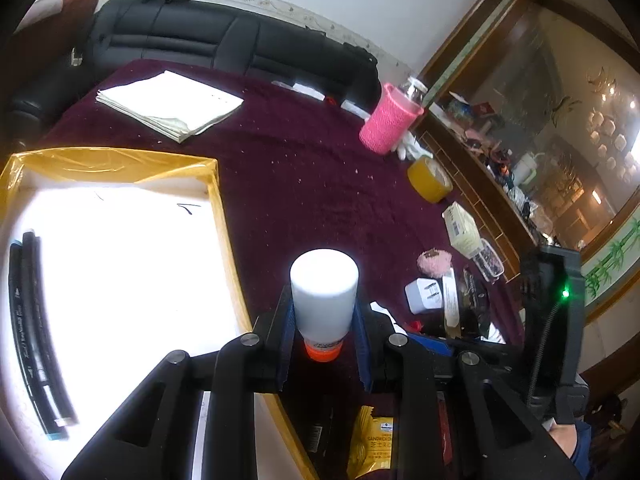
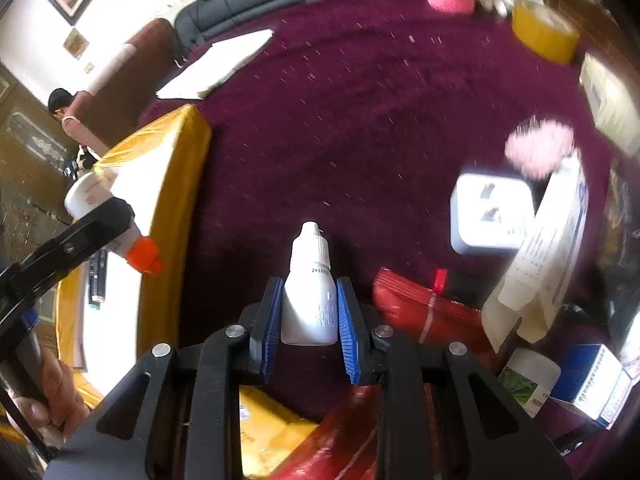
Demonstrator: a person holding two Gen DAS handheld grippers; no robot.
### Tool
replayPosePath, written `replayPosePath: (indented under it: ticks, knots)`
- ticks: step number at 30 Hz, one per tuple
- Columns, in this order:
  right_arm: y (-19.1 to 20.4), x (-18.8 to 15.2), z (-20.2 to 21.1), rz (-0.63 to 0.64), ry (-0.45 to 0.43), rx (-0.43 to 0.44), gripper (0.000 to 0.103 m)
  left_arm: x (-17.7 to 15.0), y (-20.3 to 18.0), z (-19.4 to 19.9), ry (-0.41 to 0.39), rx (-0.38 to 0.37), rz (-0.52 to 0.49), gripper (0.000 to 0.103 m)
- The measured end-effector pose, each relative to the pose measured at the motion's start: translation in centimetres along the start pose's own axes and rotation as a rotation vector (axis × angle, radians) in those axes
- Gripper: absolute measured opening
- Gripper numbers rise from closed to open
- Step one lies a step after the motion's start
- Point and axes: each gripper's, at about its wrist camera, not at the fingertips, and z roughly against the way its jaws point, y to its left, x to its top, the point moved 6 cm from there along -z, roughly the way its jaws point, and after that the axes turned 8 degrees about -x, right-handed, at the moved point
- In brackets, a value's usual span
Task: Organize objects
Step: 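Set both bottles upright in the tray and open both tools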
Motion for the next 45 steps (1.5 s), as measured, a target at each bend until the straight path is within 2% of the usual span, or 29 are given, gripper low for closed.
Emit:
replayPosePath:
  ticks: [9, 13, 17, 20, 25, 30, 34, 45]
  knots:
    - [4.6, 1.1, 1.7, 0.047, -0.039, 0.049, 0.024, 1.2, 1.7, 2.9, -0.061, -0.025, 0.046, 0.023]
    - [7.5, 2.8, 1.9, 0.088, -0.065, 0.059, 0.024, 1.5, 4.6, 4.3, -0.075, 0.003, 0.107, 0.023]
    - [10.5, 5.2, 1.3, 0.111, -0.097, 0.080, 0.024, 1.1, 8.5, 3.6, -0.047, 0.052, 0.209, 0.023]
    - [12.6, 6.9, -0.3, 0.127, -0.089, 0.086, 0.024, 0.4, 9.8, 2.1, -0.002, 0.059, 0.248, 0.023]
    - [15.2, 7.8, -4.3, 0.134, -0.013, 0.096, 0.024, -0.5, 10.2, 1.2, 0.040, 0.060, 0.262, 0.022]
    - [15.3, 8.0, -6.3, 0.118, 0.019, 0.082, 0.024, -1.2, 10.8, 0.3, 0.072, 0.065, 0.289, 0.022]
    - [15.7, 8.3, -6.4, 0.115, 0.024, 0.092, 0.024, -1.4, 10.8, -0.1, 0.087, 0.063, 0.290, 0.022]
    - [16.3, 8.1, -7.3, 0.157, 0.074, 0.047, 0.024, -1.8, 10.7, -0.6, 0.103, 0.056, 0.289, 0.022]
